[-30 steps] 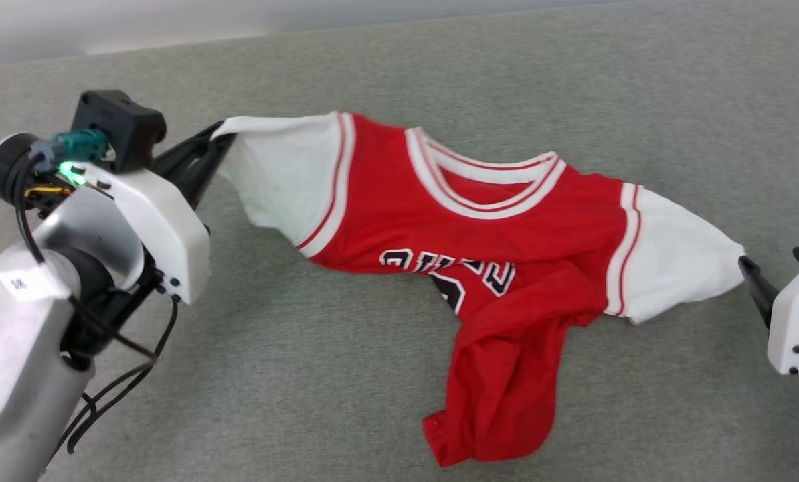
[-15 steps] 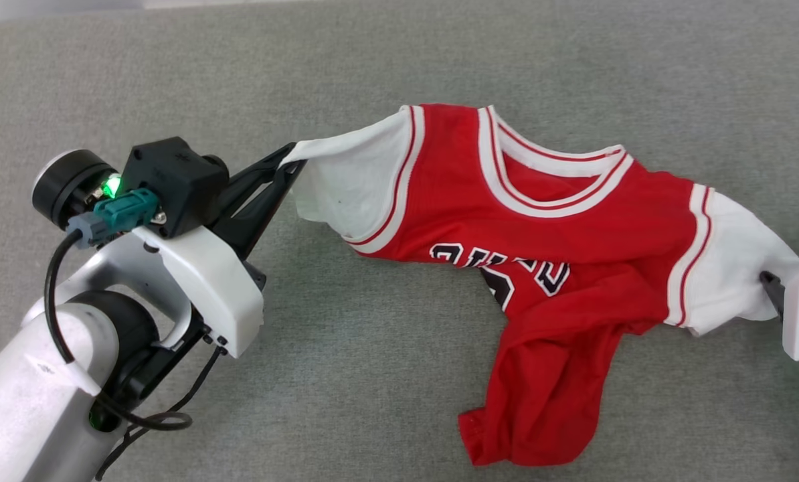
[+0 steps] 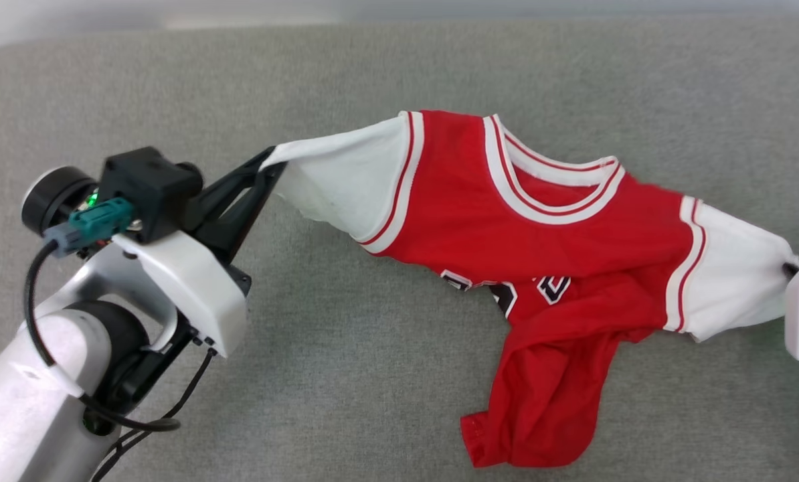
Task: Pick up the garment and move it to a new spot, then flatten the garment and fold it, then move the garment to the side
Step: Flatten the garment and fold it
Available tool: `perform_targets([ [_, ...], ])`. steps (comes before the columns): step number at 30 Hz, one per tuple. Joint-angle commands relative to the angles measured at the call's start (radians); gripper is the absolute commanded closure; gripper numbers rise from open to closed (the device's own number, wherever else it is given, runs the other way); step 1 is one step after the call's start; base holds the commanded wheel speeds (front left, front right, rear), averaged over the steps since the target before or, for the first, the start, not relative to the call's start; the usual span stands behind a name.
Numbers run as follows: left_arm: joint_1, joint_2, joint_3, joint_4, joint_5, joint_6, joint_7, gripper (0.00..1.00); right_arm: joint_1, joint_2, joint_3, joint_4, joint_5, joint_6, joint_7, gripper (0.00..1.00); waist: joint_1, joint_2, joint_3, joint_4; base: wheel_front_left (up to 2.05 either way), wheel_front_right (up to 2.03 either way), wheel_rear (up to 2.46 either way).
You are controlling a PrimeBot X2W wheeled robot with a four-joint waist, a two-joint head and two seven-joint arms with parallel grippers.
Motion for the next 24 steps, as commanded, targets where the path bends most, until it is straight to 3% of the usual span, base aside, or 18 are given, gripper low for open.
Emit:
perform_targets([
  [1, 0.018, -0.002, 0.014, 0.011, -0.012, 0.008, -0.021, 1.0, -0.018, -0.018, 0.005, -0.021, 0.007, -0.001, -0.007, 1.0, 0.0, 0.0, -0.041, -0.013, 0.0, 0.0, 0.0],
  [15, 0.095, 0.071, 0.193, 0.004, -0.039, 0.079, -0.169, 1.0, -0.108, -0.126, 0.019, -0.306, 0.053, -0.001, -0.016, 1.0, 0.0, 0.0, -0.204, -0.071, 0.0, 0.0, 0.0],
  [24, 0.035, 0.133, 0.34, -0.077, -0.052, 0.124, -0.21, 1.0, -0.236, -0.137, 0.008, -0.417, 0.078, -0.001, -0.046, 1.0, 0.0, 0.0, -0.253, -0.084, 0.0, 0.0, 0.0],
])
